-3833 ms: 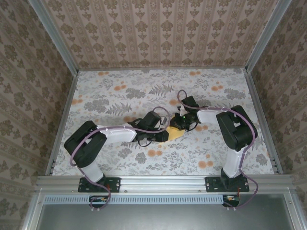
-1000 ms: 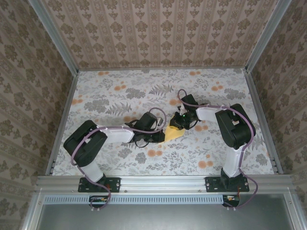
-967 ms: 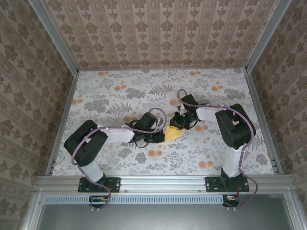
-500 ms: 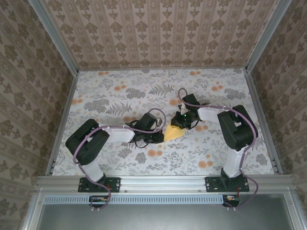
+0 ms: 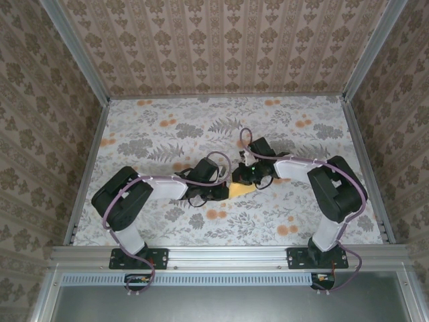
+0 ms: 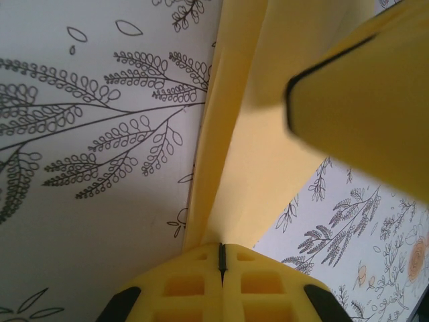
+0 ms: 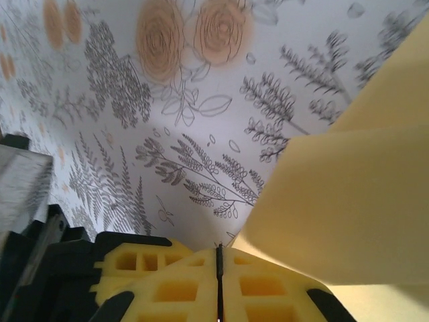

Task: Fold a paper plane with a square sheet of paper (pick it up from the middle)
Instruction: Fourth fold the wing at the center of the table.

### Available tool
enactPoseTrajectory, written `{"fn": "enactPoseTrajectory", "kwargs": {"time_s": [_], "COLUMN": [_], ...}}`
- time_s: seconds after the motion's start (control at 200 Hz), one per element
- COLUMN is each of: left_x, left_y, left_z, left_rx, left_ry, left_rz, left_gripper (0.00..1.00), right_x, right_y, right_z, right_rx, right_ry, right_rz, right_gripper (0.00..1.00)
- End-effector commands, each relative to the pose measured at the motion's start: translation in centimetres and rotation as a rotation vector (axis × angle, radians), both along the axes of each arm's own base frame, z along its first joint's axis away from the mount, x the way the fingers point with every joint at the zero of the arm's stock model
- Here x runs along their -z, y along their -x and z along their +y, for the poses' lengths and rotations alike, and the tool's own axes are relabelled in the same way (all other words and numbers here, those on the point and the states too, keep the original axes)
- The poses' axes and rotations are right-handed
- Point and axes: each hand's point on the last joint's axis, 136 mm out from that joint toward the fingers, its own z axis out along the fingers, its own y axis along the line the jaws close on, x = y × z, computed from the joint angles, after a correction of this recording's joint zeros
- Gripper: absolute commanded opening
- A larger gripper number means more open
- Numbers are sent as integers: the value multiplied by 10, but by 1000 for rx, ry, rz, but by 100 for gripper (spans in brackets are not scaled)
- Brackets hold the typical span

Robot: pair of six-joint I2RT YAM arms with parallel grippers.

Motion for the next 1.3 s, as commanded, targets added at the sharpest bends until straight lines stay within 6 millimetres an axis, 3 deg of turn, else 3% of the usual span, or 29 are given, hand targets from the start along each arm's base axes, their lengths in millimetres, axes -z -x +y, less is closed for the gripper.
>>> {"fn": "enactPoseTrajectory", "kwargs": {"time_s": [0.0, 0.28, 0.465, 0.765, 0.965, 1.115, 1.295], "left_x": [17, -3, -23, 8, 29, 34, 41], "left_y": [8, 1, -12, -10, 8, 19, 27], "left_z": [12, 1, -7, 6, 22, 33, 39], "left_rx": [-11, -6, -25, -64, -81, -95, -106], "left_ry": [-48, 12, 62, -38, -89, -116, -129], "left_rz": [56, 20, -35, 21, 96, 139, 176], "left_gripper": [0, 0, 1, 0, 0, 0, 0], "right_x": [8, 40, 46, 41, 42, 47, 50], "right_y": [2, 14, 16, 14, 11, -3, -34], "right_z": [7, -5, -6, -3, -8, -29, -67], "right_rx": [-12, -20, -23, -29, -18, 53, 199], "right_ry": [-11, 57, 63, 41, 32, 18, 12], "right_rz": [22, 77, 84, 75, 68, 73, 68], "right_gripper": [9, 7, 6, 6, 6, 6, 5]}}
